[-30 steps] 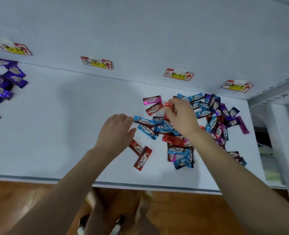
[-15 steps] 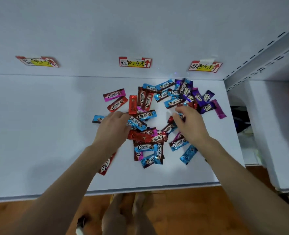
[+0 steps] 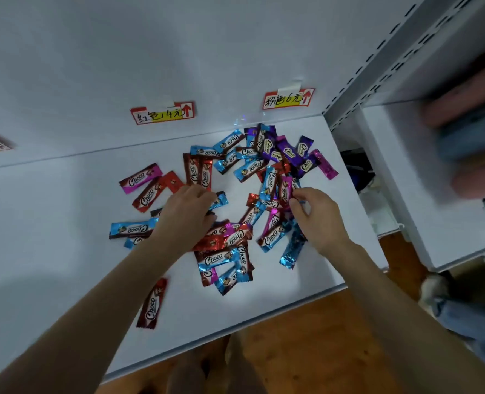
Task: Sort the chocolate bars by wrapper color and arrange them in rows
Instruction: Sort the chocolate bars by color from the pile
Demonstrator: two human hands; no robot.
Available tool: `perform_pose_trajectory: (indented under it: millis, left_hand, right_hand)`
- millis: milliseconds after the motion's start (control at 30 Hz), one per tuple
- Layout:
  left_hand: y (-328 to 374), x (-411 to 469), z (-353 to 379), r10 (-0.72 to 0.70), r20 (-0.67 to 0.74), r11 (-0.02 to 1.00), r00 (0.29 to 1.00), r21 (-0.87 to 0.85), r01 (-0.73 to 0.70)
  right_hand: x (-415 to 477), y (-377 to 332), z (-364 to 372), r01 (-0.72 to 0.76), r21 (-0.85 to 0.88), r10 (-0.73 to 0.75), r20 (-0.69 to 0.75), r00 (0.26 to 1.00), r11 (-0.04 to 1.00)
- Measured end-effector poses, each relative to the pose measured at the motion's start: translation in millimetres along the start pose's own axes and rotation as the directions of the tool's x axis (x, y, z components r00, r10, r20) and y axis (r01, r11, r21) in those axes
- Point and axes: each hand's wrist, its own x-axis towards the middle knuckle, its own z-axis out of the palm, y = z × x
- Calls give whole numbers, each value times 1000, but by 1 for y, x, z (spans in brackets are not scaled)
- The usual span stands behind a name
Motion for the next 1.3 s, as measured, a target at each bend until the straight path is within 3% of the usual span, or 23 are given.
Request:
perform_pose_trajectory:
  millis: [300, 433, 600, 833, 1067, 1133, 1300]
  left_hand:
    - [52, 43, -1, 94, -47, 994, 994, -53, -97]
    - [71, 57, 1, 41, -67, 998, 997, -50, -45]
    - [86, 73, 8, -69, -136, 995, 988, -79, 59]
    - [101, 118, 4, -249, -265, 966, 931, -135, 220]
    - [106, 150, 1, -367, -101, 930, 925, -82, 359]
    - [102, 147, -1, -372, -68, 926, 926, -105, 364]
    - [91, 124, -2, -353, -69, 923, 933, -191, 335]
  right_hand:
    - [21, 26, -26, 3, 33, -1, -48, 999, 999]
    - [78, 23, -20, 87, 13, -86, -46, 995, 996]
    - [124, 17, -3, 151, -93, -141, 103, 985, 984]
    - [119, 50, -35, 65, 258, -100, 124, 987, 964]
    - [127, 79, -48, -50, 355, -11, 166, 986, 933]
    - [136, 74, -43, -38, 322, -18, 167, 986, 946]
    - [153, 53, -31, 53, 25, -58, 221, 974, 998]
